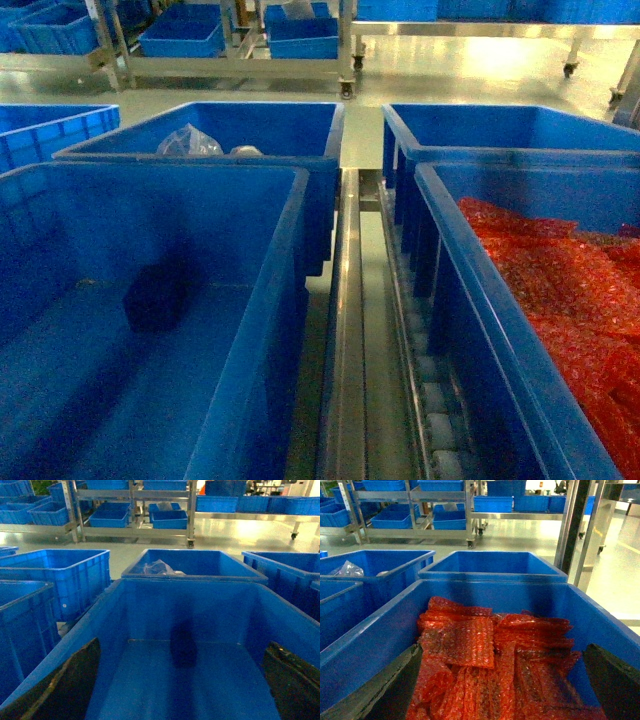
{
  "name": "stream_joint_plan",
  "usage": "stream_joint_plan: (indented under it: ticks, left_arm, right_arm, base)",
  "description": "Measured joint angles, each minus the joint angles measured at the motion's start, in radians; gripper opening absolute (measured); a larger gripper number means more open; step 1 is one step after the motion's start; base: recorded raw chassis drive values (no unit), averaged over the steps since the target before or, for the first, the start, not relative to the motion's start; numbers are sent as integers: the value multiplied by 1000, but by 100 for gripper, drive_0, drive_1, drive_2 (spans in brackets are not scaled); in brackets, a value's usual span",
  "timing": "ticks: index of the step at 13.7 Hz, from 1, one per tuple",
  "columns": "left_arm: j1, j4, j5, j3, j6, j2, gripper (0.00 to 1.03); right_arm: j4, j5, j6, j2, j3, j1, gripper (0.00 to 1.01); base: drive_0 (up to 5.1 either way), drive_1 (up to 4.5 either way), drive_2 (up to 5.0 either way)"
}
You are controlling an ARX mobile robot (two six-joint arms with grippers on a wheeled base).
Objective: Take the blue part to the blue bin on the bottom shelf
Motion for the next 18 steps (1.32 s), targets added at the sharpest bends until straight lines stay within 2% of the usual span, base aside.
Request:
stream_joint_plan:
  ticks: [1, 18]
  left_arm:
    - [0, 0, 0, 0, 0, 0, 99]
    - [0, 0, 0, 0, 0, 0, 98]
  right_arm:
    - [0, 0, 0, 0, 0, 0, 98]
    - [0, 0, 0, 0, 0, 0, 98]
  base:
    - [0, 0, 0]
    - [0, 0, 0]
